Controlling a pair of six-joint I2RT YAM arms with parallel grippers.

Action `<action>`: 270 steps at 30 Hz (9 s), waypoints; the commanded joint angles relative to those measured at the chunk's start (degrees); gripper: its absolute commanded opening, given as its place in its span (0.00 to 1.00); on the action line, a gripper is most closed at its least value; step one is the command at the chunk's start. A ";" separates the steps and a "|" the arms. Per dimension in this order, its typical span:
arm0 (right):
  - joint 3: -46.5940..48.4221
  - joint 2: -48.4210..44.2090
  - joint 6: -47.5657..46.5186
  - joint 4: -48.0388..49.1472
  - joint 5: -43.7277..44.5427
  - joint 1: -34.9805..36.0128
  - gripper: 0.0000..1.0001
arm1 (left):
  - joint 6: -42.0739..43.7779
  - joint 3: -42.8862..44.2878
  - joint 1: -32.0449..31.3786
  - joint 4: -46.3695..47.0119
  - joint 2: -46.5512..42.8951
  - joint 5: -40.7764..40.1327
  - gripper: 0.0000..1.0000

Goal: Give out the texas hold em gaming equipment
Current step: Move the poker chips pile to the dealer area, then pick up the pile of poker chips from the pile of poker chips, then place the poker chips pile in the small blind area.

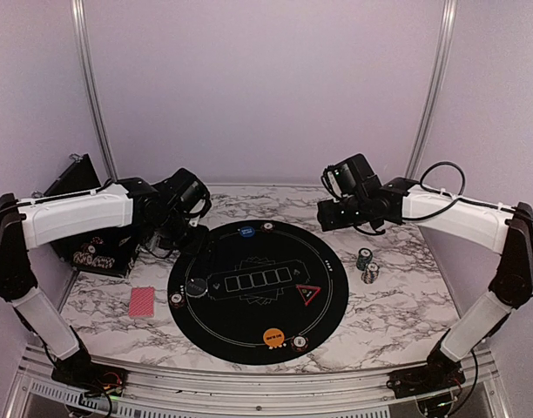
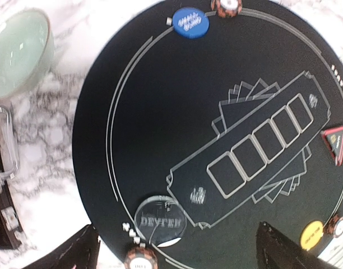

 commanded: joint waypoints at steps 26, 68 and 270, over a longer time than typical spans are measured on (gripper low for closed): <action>-10.35 -0.52 -2.08 -8.05 -7.70 -17.18 0.70 | 9.31 0.63 6.97 8.15 1.33 4.50 0.99; -5.73 9.65 -1.70 -6.13 -7.62 -18.95 0.54 | 9.47 0.13 7.61 8.07 1.86 5.12 0.99; 57.32 57.38 -29.90 -19.69 -20.91 -3.92 0.63 | 8.46 0.34 13.10 8.01 0.89 9.69 0.99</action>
